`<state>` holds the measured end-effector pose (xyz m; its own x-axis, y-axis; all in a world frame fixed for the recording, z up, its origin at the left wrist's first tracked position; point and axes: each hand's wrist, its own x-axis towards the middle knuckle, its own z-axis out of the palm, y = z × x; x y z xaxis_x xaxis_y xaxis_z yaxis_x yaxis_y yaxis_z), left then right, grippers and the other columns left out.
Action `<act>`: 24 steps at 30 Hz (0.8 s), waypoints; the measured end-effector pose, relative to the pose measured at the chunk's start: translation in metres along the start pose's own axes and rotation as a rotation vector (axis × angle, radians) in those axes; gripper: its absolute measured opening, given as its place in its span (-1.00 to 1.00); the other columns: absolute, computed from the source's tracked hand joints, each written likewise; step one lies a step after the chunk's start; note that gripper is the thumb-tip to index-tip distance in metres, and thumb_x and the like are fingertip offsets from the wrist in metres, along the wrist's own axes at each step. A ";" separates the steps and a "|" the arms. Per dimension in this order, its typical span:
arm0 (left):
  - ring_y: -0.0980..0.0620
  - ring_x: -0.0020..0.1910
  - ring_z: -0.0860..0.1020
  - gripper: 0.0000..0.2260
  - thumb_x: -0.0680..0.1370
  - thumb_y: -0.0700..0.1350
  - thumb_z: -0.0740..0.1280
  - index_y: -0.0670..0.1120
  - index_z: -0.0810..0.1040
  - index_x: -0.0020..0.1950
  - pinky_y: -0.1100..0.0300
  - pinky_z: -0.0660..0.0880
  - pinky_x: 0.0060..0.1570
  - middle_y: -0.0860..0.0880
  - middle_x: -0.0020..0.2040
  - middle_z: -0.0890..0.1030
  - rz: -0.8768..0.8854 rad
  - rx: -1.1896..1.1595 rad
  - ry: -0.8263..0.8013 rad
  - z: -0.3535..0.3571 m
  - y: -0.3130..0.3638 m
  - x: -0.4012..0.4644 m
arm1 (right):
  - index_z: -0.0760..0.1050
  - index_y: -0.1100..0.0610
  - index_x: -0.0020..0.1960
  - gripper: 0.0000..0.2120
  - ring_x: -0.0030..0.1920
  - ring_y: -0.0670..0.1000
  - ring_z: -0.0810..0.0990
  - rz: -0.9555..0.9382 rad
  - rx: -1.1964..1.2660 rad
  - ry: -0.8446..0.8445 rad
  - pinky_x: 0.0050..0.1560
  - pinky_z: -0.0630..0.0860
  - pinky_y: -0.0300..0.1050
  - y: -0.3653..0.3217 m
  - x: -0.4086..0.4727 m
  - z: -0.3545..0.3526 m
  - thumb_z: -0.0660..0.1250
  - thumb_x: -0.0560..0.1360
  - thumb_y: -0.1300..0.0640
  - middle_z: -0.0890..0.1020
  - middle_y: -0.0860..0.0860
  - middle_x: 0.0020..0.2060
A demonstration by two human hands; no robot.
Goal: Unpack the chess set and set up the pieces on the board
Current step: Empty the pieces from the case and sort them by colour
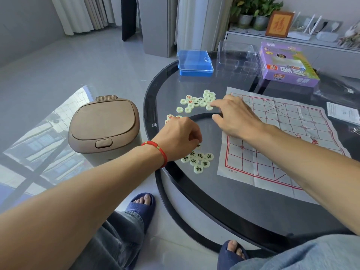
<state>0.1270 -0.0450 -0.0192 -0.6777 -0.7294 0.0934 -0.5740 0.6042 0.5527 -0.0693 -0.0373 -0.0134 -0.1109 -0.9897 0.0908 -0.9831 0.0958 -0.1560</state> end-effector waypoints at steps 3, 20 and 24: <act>0.26 -0.38 0.52 -0.84 0.48 -0.27 0.36 -0.11 0.72 -0.07 0.51 0.41 -0.32 0.23 -0.38 0.50 0.035 0.007 -0.015 0.000 0.001 -0.001 | 0.56 0.09 0.30 -0.70 0.23 0.20 0.42 -0.010 -0.052 -0.041 0.18 0.47 0.08 -0.002 0.002 0.005 0.21 0.64 0.07 0.47 0.12 0.16; 0.12 -0.34 0.65 -0.92 0.51 -0.13 0.46 -0.08 0.70 -0.01 0.29 0.59 -0.25 -0.02 -0.26 0.70 -0.245 -0.365 0.116 -0.011 -0.001 0.002 | 0.67 0.22 -0.01 -0.91 -0.21 0.03 0.75 0.050 0.746 -0.279 -0.21 0.61 -0.19 -0.022 -0.019 -0.031 0.51 0.49 0.31 0.75 0.11 -0.26; 0.04 -0.35 0.66 -0.94 0.48 -0.14 0.51 -0.11 0.69 -0.10 0.12 0.66 -0.19 -0.05 -0.33 0.69 -0.303 -0.450 0.103 -0.010 -0.003 0.002 | 0.67 0.24 0.00 -0.90 -0.24 0.01 0.74 0.033 0.779 -0.311 -0.26 0.59 -0.27 -0.028 -0.022 -0.030 0.51 0.49 0.30 0.75 0.12 -0.26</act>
<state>0.1321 -0.0521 -0.0122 -0.4513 -0.8905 -0.0575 -0.4680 0.1813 0.8649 -0.0435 -0.0146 0.0184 0.0195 -0.9828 -0.1837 -0.5859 0.1377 -0.7986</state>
